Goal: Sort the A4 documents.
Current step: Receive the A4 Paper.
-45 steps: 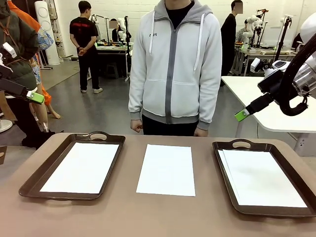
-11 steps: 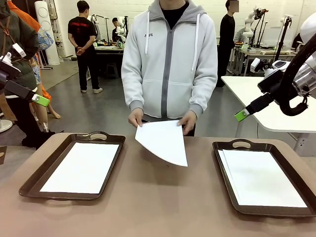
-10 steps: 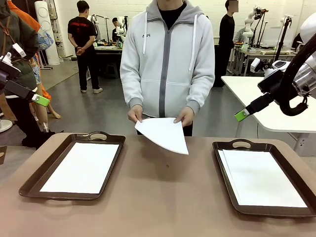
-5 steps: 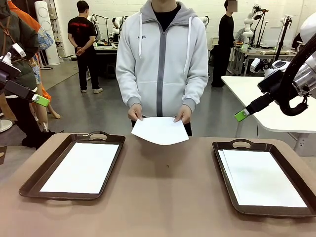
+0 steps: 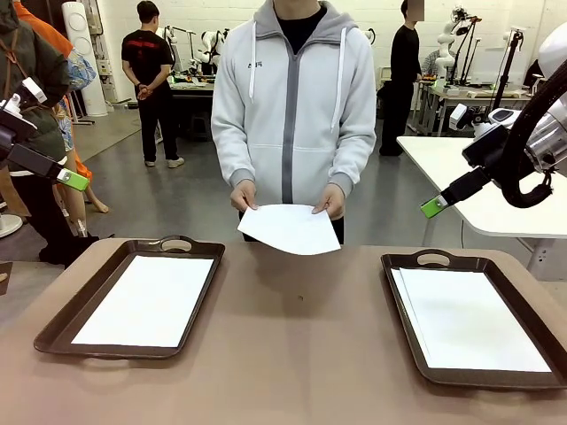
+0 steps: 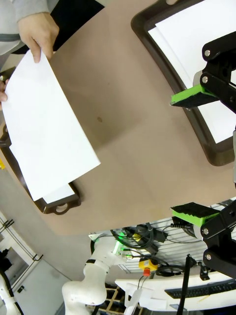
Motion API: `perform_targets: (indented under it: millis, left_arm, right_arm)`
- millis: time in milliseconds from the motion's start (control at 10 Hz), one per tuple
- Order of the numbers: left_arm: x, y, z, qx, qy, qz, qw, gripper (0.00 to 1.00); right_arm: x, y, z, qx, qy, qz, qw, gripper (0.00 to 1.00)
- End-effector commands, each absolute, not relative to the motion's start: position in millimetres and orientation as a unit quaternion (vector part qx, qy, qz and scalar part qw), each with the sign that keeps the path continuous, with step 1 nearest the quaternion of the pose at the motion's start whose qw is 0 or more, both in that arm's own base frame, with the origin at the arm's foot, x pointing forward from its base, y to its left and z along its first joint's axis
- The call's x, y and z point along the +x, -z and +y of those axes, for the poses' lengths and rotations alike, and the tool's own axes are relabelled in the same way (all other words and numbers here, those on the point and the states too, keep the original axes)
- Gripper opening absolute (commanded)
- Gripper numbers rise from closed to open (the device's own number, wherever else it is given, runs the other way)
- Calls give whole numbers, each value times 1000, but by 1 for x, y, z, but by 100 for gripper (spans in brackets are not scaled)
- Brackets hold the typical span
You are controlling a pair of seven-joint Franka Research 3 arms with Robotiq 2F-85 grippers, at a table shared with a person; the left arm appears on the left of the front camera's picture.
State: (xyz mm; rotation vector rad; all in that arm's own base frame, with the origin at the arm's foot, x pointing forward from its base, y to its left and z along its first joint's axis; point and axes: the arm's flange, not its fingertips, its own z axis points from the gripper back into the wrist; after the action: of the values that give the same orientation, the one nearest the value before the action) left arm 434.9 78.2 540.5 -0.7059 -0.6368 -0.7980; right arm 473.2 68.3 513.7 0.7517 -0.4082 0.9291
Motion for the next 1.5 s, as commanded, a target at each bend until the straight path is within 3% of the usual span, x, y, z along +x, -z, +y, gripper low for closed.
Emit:
perform_targets:
  millis: [0, 1400]
  left_arm:
    - [435, -541, 78, -331, 375, -298, 813, 100]
    - [435, -541, 78, -331, 375, -298, 813, 100]
  right_arm:
    - [473, -513, 68, 352, -434, -191, 807, 100]
    - [473, -513, 68, 352, -434, -191, 807, 100]
